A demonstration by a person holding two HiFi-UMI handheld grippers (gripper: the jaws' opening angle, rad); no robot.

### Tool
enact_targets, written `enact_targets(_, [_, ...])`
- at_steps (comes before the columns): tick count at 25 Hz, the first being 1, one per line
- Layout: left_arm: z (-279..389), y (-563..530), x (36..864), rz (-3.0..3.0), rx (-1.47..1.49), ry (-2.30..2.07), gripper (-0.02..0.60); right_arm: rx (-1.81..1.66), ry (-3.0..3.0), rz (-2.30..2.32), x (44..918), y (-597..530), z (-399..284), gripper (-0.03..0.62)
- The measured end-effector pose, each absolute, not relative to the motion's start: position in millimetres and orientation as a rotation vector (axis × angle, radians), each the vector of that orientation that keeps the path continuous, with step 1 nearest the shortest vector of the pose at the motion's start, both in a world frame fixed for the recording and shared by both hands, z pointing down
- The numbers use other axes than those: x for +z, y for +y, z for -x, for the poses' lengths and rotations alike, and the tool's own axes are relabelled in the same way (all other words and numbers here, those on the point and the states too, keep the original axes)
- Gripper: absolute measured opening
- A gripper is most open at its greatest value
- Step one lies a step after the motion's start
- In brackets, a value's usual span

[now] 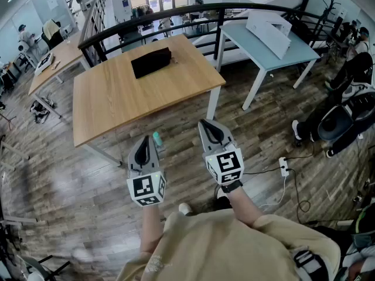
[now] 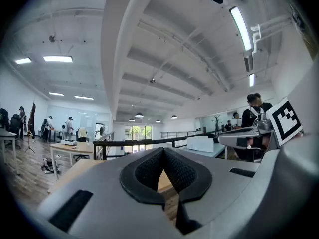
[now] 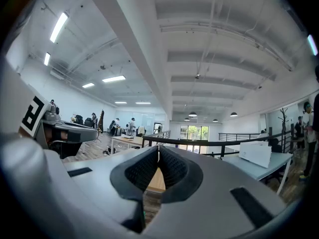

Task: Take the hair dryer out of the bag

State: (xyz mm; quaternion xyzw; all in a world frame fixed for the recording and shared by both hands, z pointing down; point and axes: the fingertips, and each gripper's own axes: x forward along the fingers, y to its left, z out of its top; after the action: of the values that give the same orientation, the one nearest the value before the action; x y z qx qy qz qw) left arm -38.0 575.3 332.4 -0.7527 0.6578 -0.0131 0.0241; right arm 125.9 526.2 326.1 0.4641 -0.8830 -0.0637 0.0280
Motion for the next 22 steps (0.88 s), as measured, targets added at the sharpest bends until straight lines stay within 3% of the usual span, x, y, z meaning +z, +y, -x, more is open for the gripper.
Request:
enact_targets(11, [21.3, 539.6, 341.6, 2.326, 0.028, 2.110, 0.014, -0.150, -2.792, -1.360, 339.8, 502.1, -135.9, 0.017])
enact_targets(22, [-51.1, 444.7, 340.3, 2.234, -0.025, 2.163, 0.014, -0.106, -2.902, -1.173, 346.4, 408.4, -178.1, 0.017])
